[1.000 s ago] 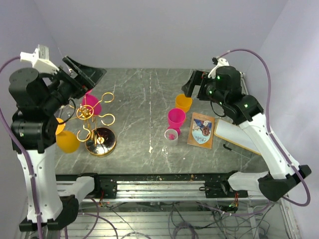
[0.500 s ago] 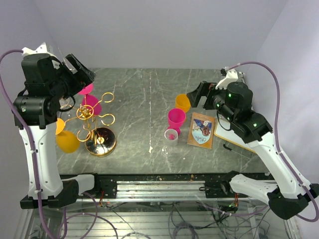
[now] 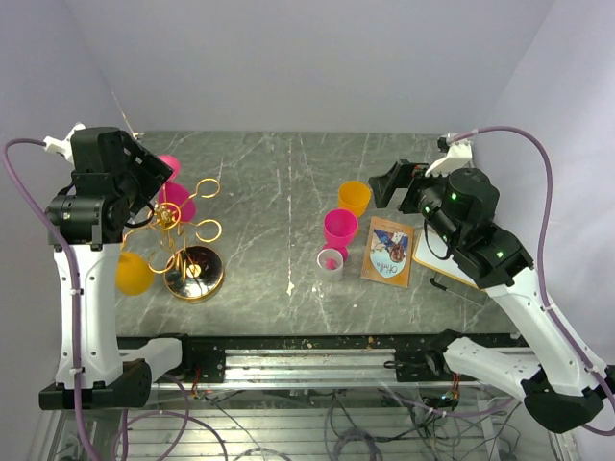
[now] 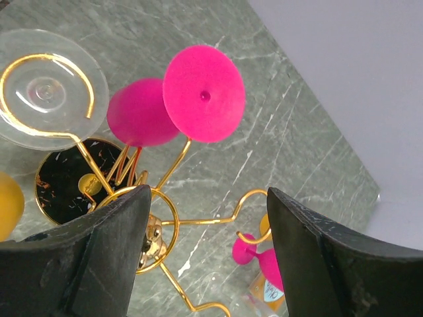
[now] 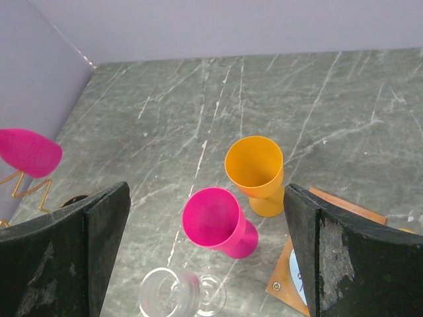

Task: Take the wine glass off the wine glass rack

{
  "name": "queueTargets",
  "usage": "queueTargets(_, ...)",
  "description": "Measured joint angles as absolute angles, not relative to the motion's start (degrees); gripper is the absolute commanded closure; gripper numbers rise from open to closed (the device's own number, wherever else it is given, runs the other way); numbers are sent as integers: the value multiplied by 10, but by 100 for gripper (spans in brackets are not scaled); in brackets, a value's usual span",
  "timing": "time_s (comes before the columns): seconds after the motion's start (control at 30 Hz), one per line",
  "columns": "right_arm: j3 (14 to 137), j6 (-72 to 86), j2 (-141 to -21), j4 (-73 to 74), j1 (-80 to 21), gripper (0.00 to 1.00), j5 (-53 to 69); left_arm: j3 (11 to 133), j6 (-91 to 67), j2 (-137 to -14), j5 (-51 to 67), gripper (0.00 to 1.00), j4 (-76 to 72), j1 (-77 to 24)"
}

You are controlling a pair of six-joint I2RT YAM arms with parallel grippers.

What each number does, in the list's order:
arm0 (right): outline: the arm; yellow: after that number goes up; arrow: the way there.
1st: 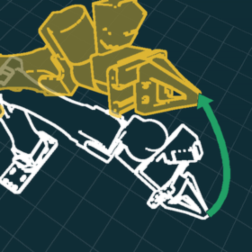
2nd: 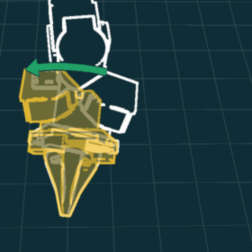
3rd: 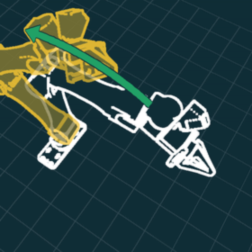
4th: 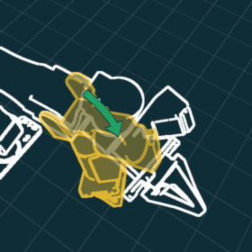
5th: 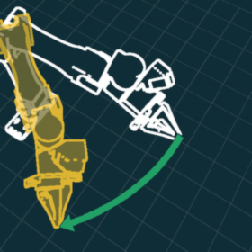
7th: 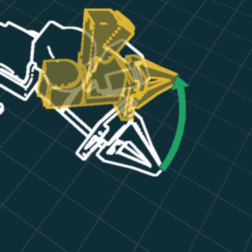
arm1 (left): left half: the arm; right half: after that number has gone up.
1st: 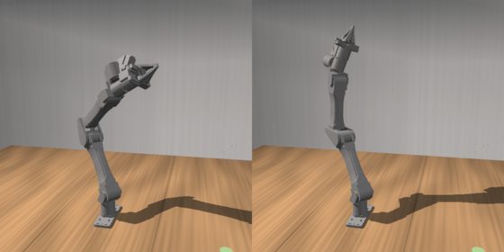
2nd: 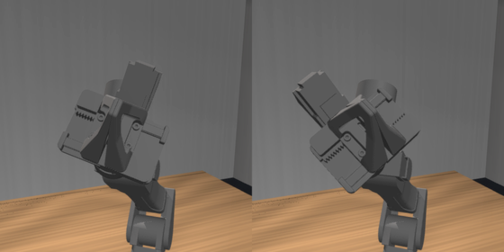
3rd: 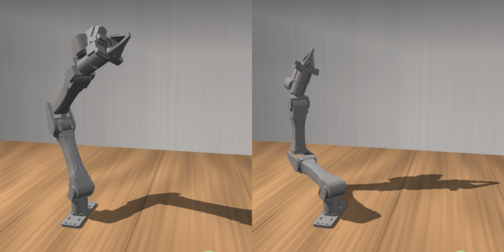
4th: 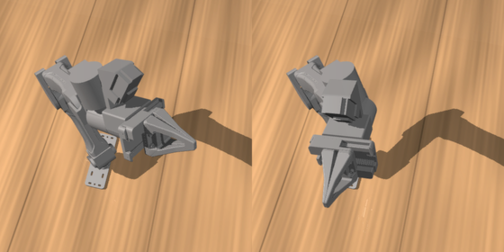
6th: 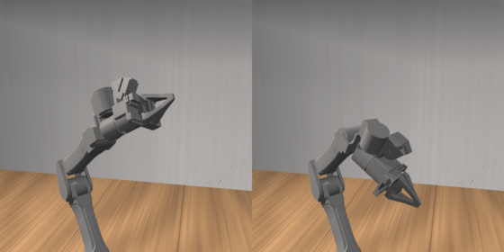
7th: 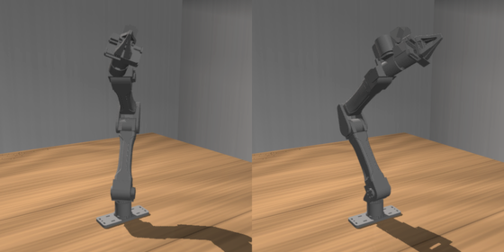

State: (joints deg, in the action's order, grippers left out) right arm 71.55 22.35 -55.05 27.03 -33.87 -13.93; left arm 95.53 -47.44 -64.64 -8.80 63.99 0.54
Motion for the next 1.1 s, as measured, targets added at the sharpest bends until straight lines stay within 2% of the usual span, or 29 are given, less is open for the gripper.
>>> queueTargets(0.33,695,217,-537,260,-339,0,-161,955,-504,-695,-130,24,624,5)
queueTargets(0.57,680,212,-519,250,-339,1,-173,946,-502,-712,-143,32,606,11)
queueTargets(0.67,675,207,-514,241,-339,0,-176,942,-496,-712,-143,39,595,14)
queueTargets(1.1,654,198,-506,229,-339,0,-187,927,-482,-731,-144,41,580,24)
